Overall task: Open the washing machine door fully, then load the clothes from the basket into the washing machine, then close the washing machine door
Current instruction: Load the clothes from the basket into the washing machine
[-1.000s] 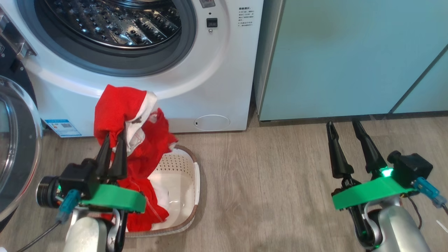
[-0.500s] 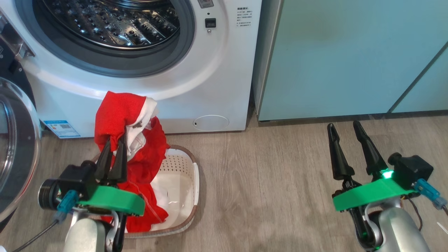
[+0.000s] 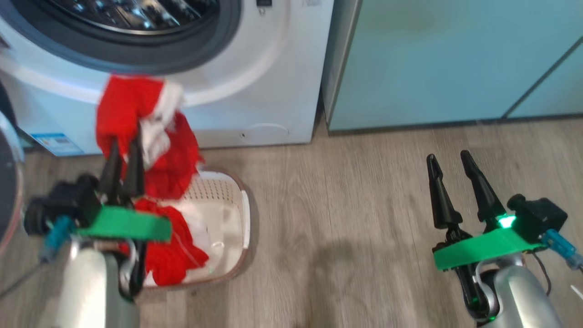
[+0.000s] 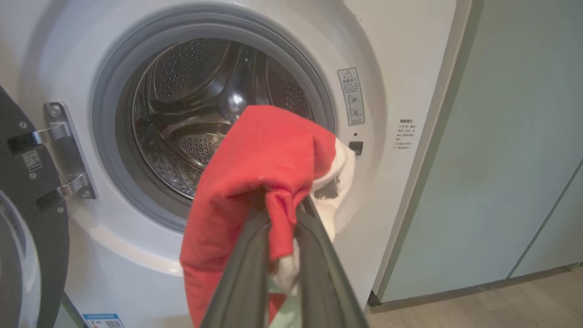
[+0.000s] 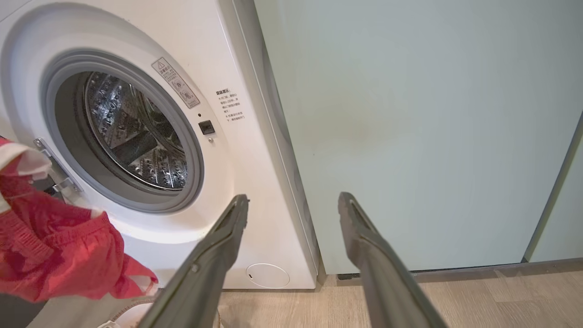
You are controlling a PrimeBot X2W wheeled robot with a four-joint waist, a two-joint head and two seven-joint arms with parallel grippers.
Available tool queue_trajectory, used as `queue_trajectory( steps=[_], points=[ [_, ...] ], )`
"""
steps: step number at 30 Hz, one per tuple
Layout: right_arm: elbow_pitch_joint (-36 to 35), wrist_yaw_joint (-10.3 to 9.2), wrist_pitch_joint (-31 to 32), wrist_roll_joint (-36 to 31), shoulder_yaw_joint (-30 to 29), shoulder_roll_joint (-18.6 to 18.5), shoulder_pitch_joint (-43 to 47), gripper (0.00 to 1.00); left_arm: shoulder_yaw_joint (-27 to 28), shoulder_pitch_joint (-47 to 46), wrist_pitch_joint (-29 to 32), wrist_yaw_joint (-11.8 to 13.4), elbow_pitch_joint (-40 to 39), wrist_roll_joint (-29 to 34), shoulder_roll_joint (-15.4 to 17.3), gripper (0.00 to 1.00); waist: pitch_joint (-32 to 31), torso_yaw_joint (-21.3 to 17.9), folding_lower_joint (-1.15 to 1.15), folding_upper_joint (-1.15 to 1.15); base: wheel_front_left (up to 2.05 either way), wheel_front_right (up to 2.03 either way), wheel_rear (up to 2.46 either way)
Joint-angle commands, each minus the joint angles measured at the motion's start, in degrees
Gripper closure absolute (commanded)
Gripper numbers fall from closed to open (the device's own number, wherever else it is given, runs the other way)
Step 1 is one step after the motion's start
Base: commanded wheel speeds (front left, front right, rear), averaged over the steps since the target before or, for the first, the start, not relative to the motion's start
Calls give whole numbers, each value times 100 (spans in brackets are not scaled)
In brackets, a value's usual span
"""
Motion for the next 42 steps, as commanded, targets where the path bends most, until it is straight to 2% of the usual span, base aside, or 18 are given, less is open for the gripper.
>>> queue_trajectory(
  steps=[1, 6, 8, 19, 26, 36, 42],
  points=[
    [-214, 0, -54, -30, 136, 12, -269, 0, 219, -364, -72, -34, -247, 80, 34, 100, 225, -83, 0, 0, 0, 0, 0],
    [-273, 0, -54, -2, 121, 13, -439, 0, 506, -1110, -72, -174, -224, 206, 96, 100, 730, -204, 0, 0, 0, 0, 0],
    [-289, 0, -54, 12, 134, 14, -511, 0, 712, -1494, -72, -218, -183, 75, 103, 100, 945, -250, 0, 0, 0, 0, 0],
    [-357, 0, -54, 138, 309, 24, -910, 0, 1099, -3463, -72, -330, 255, 280, 566, 100, 2096, -651, 0, 0, 0, 0, 0],
    [-399, 0, -54, 345, 480, 29, -1166, 0, 1275, -4598, -72, -344, 886, 360, 1008, 100, 2853, -948, 0, 0, 0, 0, 0],
    [-462, 0, -54, 536, 663, 30, -1389, 0, 886, -5940, -72, -351, 2049, 621, 1753, 100, 3475, -1102, 0, 0, 0, 0, 0],
    [-490, 0, -54, 695, 848, 30, -1487, 0, 272, -6919, -72, -352, 2879, 746, 2278, 100, 3761, -1220, 0, 0, 0, 0, 0]
  ],
)
